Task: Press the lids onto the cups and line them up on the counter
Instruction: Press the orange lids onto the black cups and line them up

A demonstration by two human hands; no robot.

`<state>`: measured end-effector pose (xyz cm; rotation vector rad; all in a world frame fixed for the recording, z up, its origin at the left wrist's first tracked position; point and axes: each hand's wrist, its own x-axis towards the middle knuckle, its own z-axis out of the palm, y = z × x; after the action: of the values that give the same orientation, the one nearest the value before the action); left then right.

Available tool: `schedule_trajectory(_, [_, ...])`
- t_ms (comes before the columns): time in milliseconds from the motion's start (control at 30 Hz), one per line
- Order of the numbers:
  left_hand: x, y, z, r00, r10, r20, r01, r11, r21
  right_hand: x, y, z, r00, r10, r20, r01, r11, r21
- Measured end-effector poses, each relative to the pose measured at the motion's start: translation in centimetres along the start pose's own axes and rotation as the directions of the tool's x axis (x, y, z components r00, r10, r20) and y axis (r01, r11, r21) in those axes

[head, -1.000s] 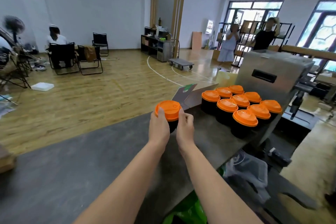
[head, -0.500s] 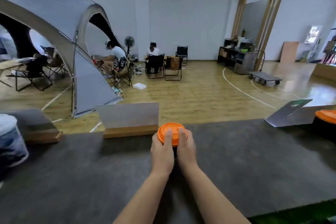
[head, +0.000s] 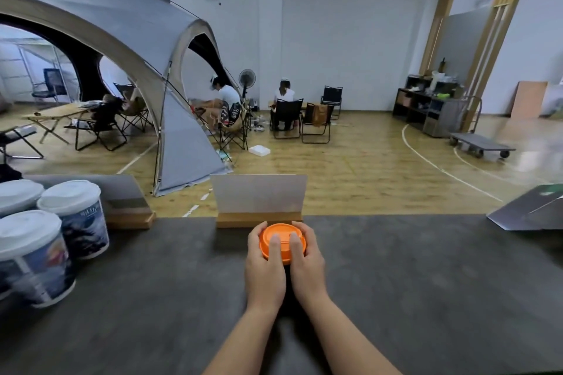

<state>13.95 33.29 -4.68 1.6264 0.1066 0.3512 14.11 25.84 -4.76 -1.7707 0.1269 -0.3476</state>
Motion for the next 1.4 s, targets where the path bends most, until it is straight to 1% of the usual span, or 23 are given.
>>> schedule_trajectory(267, [0.4, -0.9, -0.2, 0.999, 0.041, -0.019, -0.04, 0.998, 0.053, 0.1, 0.6, 0.0, 0.999, -0.041, 0.01, 0.041, 0.999, -0.017])
schedule_trajectory(433, [0.4, -1.2, -0.1, 0.998, 0.062, -0.015, -0.062, 0.998, 0.027, 0.2, 1.1, 0.0, 0.997, -0.082, 0.01, 0.082, 0.996, 0.025])
schedule_trajectory(600, [0.7, -2.0, 0.0, 0.994, 0.097, -0.052, -0.098, 0.995, -0.024, 0.4, 1.6, 0.4, 0.994, -0.109, -0.017, 0.11, 0.988, 0.11])
schedule_trajectory(900, [1.0, -2.6, 0.1, 0.992, 0.121, -0.042, -0.121, 0.993, -0.005, 0.8, 2.2, 0.5, 0.992, -0.124, 0.016, 0.121, 0.987, 0.101])
schedule_trajectory(967, [0.8, -2.5, 0.0, 0.99, 0.126, -0.064, -0.126, 0.992, 0.014, 0.6, 2.1, 0.4, 0.992, -0.122, 0.003, 0.121, 0.986, 0.114])
schedule_trajectory(1067, [0.6, -2.4, -0.3, 0.977, 0.161, -0.137, -0.157, 0.987, 0.039, 0.2, 2.0, 0.2, 0.993, -0.111, -0.03, 0.113, 0.988, 0.108])
schedule_trajectory(1167, [0.2, -2.3, -0.6, 0.981, 0.162, -0.104, -0.159, 0.987, 0.039, 0.0, 1.9, 0.1, 0.996, -0.089, -0.021, 0.091, 0.992, 0.091])
schedule_trajectory(1267, [-0.2, -1.8, -0.7, 0.982, 0.18, -0.056, -0.177, 0.982, 0.066, -0.2, 1.8, 0.0, 0.991, -0.129, 0.019, 0.127, 0.988, 0.082])
schedule_trajectory(1333, [-0.2, -1.7, -0.7, 0.982, 0.184, -0.054, -0.179, 0.981, 0.074, -0.4, 1.7, 0.0, 0.985, -0.164, 0.048, 0.16, 0.985, 0.068])
schedule_trajectory(1400, [-0.1, -1.8, -0.7, 0.982, 0.176, -0.065, -0.172, 0.983, 0.065, -0.5, 1.6, 0.0, 0.983, -0.168, 0.07, 0.163, 0.984, 0.066])
